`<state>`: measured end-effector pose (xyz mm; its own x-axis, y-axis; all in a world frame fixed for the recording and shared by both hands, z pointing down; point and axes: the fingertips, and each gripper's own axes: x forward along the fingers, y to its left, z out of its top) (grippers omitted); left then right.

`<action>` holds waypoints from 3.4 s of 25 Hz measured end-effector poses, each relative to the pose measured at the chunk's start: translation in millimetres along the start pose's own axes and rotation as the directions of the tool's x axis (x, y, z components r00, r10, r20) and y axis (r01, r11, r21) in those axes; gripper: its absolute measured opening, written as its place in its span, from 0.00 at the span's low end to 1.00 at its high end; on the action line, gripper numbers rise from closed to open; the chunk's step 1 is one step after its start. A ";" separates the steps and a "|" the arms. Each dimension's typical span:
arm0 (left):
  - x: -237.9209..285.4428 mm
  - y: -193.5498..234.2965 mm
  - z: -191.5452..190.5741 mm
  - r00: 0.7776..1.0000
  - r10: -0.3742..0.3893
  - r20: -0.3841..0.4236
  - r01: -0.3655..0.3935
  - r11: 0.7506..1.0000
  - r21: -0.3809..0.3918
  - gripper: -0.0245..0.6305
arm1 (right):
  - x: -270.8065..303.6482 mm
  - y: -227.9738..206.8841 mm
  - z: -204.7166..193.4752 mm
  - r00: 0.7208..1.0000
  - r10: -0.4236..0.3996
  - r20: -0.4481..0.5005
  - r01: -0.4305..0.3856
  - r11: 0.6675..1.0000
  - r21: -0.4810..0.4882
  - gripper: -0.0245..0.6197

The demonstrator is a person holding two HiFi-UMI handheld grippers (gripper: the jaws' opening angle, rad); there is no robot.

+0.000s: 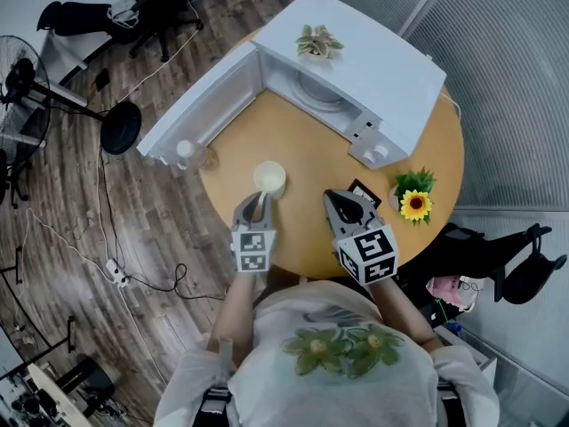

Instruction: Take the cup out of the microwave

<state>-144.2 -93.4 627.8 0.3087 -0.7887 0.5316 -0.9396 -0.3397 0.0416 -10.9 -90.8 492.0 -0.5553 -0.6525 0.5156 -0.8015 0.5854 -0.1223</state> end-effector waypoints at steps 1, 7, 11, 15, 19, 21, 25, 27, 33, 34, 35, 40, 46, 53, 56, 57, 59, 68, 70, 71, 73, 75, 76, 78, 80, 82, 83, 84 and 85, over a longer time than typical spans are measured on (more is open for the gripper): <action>0.4 -0.4 -1.8 1.000 0.000 0.003 0.000 1.000 0.002 0.12 | 0.1 0.0 0.0 1.000 0.000 0.000 0.000 1.000 -0.001 0.06; 1.6 -3.1 -13.2 1.000 -0.016 -0.002 0.016 1.000 0.004 0.12 | 0.5 1.3 -0.3 1.000 0.000 -0.005 0.000 1.000 -0.002 0.06; 2.3 -5.1 -16.6 1.000 -0.025 0.005 0.025 1.000 0.013 0.12 | 1.4 2.5 -2.0 1.000 0.004 -0.008 -0.004 1.000 -0.003 0.06; 2.8 -7.1 -19.2 0.999 -0.036 0.011 0.035 0.999 0.008 0.12 | 1.7 4.0 -3.8 1.000 0.010 -0.009 -0.010 1.000 -0.004 0.06; 0.3 -6.9 -22.2 0.999 -0.042 0.014 0.041 0.999 0.029 0.12 | 0.7 7.0 -3.2 1.000 0.015 -0.008 -0.015 1.000 -0.005 0.06; -0.2 -6.7 -24.0 0.999 -0.041 0.012 0.041 0.998 0.039 0.12 | 0.9 8.5 -3.2 1.000 0.017 -0.009 -0.017 1.000 -0.004 0.06; 1.9 -7.4 -28.1 0.999 -0.041 -0.003 0.041 0.998 0.042 0.12 | 1.5 9.4 -4.4 1.000 0.018 -0.012 -0.018 1.000 -0.004 0.06; 2.3 -7.2 -30.8 0.999 -0.042 -0.019 0.043 0.998 0.050 0.12 | 1.7 10.7 -4.2 1.000 0.019 -0.013 -0.019 1.000 -0.005 0.06; 1.6 -6.8 -39.1 0.997 -0.059 -0.056 0.062 0.997 0.038 0.12 | 3.4 16.0 -5.0 1.000 0.027 -0.015 -0.027 1.000 -0.009 0.06; 1.6 -7.2 -40.9 0.996 -0.063 -0.063 0.065 0.997 0.036 0.12 | 4.0 16.8 -5.4 0.999 0.029 -0.017 -0.029 1.000 -0.010 0.06; 1.6 -7.7 -42.4 0.995 -0.067 -0.069 0.069 0.997 0.035 0.12 | 4.5 17.7 -5.7 0.999 0.030 -0.018 -0.030 0.999 -0.013 0.06; 1.8 -9.0 -45.0 0.992 -0.082 -0.092 0.084 0.996 0.018 0.12 | 6.4 23.7 -6.6 0.999 0.037 -0.026 -0.038 0.999 -0.031 0.06; -1.9 -13.0 -45.0 0.984 -0.115 -0.136 0.117 0.993 0.011 0.16 | 7.4 30.1 -6.3 0.999 0.045 -0.029 -0.046 0.998 -0.037 0.06; -17.9 -5.0 -17.6 0.992 -0.100 -0.082 0.099 0.995 -0.015 0.17 | 5.8 36.0 -2.9 0.999 0.048 -0.020 -0.049 0.998 -0.044 0.06; -23.3 -1.9 -1.3 0.994 -0.095 -0.050 0.094 0.996 -0.009 0.17 | 5.1 37.2 -2.0 0.999 0.047 -0.016 -0.047 0.998 -0.045 0.06; -25.2 -1.7 3.9 0.995 -0.094 -0.040 0.094 0.996 -0.008 0.17 | 4.7 38.0 -1.7 0.999 0.046 -0.014 -0.047 0.998 -0.045 0.06; -29.3 -2.8 14.6 0.995 -0.096 -0.018 0.096 0.995 -0.010 0.17 | 3.9 39.6 -0.8 0.999 0.045 -0.009 -0.046 0.998 -0.044 0.06; -52.6 -11.4 66.5 0.990 -0.107 0.092 0.108 0.994 -0.005 0.17 | -2.4 44.7 8.7 0.999 0.037 0.027 -0.036 0.998 -0.044 0.06; -56.2 -17.0 74.3 0.987 -0.129 0.101 0.129 0.992 0.008 0.14 | -3.8 44.7 9.7 0.999 0.035 0.033 -0.033 0.998 -0.044 0.06; -57.6 -20.2 77.7 0.985 -0.142 0.102 0.141 0.990 0.012 0.14 | -4.3 44.4 10.1 0.999 0.033 0.035 -0.032 0.998 -0.045 0.06; -59.4 -27.4 85.4 0.980 -0.170 0.102 0.170 0.985 0.011 0.12 | -4.8 43.7 10.7 0.999 0.029 0.034 -0.027 0.998 -0.049 0.06; -61.4 -34.0 95.7 0.975 -0.191 0.110 0.191 0.982 0.010 0.09 | -5.1 43.3 11.6 0.999 0.026 0.035 -0.024 0.998 -0.054 0.06; -63.0 -36.7 102.3 0.974 -0.195 0.118 0.195 0.981 0.015 0.07 | -5.4 43.3 12.2 0.999 0.025 0.036 -0.023 0.998 -0.056 0.06; -67.2 -42.2 117.3 0.968 -0.201 0.147 0.199 0.980 0.033 0.05 | -6.7 42.8 14.4 0.999 0.023 0.040 -0.020 0.998 -0.059 0.06; -70.3 -49.8 126.2 0.961 -0.221 0.168 0.215 0.975 0.053 0.04 | -8.1 41.5 16.7 0.999 0.021 0.043 -0.018 0.998 -0.060 0.06; -72.1 -56.1 131.8 0.955 -0.237 0.176 0.229 0.971 0.063 0.04 | -9.4 40.0 18.5 0.999 0.018 0.044 -0.015 0.998 -0.060 0.06; -72.6 -58.8 133.9 0.954 -0.242 0.177 0.235 0.970 0.063 0.04 | -10.2 39.3 19.1 0.999 0.016 0.044 -0.014 0.998 -0.059 0.06; -72.9 -61.2 135.6 0.953 -0.247 0.177 0.240 0.969 0.060 0.04 | -11.0 38.6 19.7 0.999 0.015 0.043 -0.012 0.998 -0.059 0.06; -72.9 -63.5 137.0 0.952 -0.252 0.176 0.246 0.968 0.055 0.04 | -11.8 37.7 20.5 0.999 0.013 0.043 -0.011 0.998 -0.059 0.06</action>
<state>-86.8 -84.6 470.4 0.5564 -0.7552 0.3465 -0.8253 -0.5507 0.1248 -39.1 -70.9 463.9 -0.5752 -0.6648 0.4767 -0.7808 0.6199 -0.0776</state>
